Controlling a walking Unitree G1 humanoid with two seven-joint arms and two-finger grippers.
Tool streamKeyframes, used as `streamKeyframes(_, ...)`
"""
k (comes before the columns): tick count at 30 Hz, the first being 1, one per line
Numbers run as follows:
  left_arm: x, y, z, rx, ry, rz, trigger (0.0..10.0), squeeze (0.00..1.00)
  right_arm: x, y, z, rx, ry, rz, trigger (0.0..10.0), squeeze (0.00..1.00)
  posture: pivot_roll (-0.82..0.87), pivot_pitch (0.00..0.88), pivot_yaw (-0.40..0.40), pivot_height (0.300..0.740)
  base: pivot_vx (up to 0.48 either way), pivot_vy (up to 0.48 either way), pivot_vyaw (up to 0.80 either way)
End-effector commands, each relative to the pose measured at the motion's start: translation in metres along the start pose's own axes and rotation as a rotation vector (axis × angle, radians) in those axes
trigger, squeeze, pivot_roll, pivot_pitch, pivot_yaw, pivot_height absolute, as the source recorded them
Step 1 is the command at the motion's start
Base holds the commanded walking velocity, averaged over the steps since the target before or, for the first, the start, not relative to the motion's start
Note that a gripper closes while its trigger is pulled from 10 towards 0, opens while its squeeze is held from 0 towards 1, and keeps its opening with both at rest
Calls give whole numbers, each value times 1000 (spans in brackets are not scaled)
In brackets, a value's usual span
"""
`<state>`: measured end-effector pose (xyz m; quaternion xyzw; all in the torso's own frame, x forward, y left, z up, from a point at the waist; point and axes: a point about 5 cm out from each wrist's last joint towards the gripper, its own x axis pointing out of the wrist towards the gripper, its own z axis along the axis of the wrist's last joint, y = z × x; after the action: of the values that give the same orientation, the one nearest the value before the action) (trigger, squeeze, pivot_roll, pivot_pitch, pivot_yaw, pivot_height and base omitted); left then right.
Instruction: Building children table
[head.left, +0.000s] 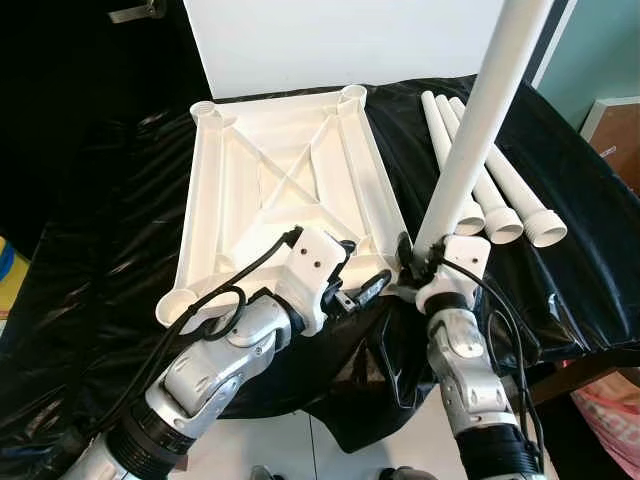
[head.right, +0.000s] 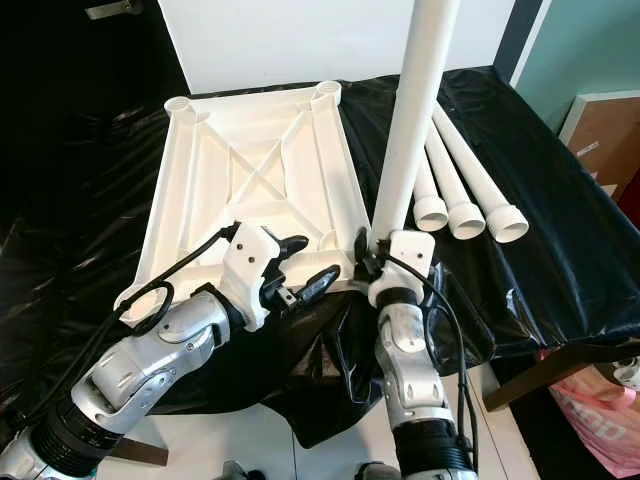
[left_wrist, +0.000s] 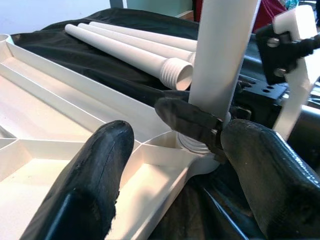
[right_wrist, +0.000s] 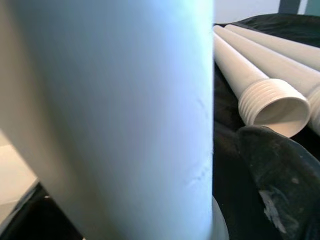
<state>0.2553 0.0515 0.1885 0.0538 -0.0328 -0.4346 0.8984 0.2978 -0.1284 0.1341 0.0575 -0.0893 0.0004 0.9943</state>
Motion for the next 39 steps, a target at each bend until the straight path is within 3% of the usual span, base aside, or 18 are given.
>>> streamKeyframes(1, -2, -13, -3, 12, 13, -224, 10000, 0, -2, -3, 2, 5, 2, 108, 10000, 1000, -89, 124, 39, 740, 0, 0, 0)
streamKeyframes(5, -2, -13, -3, 12, 14, -226, 10000, 0, -2, -10, 3, -8, 1, 185, 10000, 976, -93, 119, 38, 740, 0, 0, 0)
streamKeyframes(6, -1, -13, -4, 13, 15, -227, 10000, 0, -2, -14, 4, -20, -1, 224, 10000, 0, -94, 118, 40, 740, 0, 0, 0)
streamKeyframes(16, 1, -14, -3, 20, 15, -247, 10000, 0, 16, -33, 12, -171, 33, 546, 10000, 0, -104, 104, 47, 740, 0, 0, 0)
streamKeyframes(25, 1, -16, -4, 22, 16, -252, 10000, 0, 23, -34, 12, -207, 56, 644, 10000, 0, -101, 100, 45, 740, 0, 0, 0)
streamKeyframes(26, 0, -16, -4, 22, 16, -251, 10000, 0, 24, -35, 11, -211, 61, 649, 4902, 0, -95, 99, 42, 740, 0, 0, 0)
streamKeyframes(27, 0, -16, -4, 21, 17, -250, 10000, 0, 24, -37, 10, -213, 65, 651, 3765, 0, -95, 99, 42, 740, 0, 0, 0)
streamKeyframes(28, -1, -17, -4, 20, 18, -249, 10000, 0, 24, -38, 9, -212, 71, 656, 824, 0, -92, 99, 41, 740, 0, 0, 0)
streamKeyframes(29, -1, -17, -4, 20, 18, -249, 10000, 0, 24, -38, 9, -212, 71, 656, 824, 0, -92, 99, 41, 740, 0, 0, 0)
streamKeyframes(30, -2, -17, -4, 19, 19, -248, 10000, 0, 24, -40, 7, -211, 76, 657, 0, 0, -90, 98, 39, 740, 0, 0, 0)
streamKeyframes(39, -3, -17, -6, 12, 24, -245, 10000, 0, 23, -49, -2, -208, 119, 626, 0, 0, -91, 100, 39, 740, 0, 0, 0)
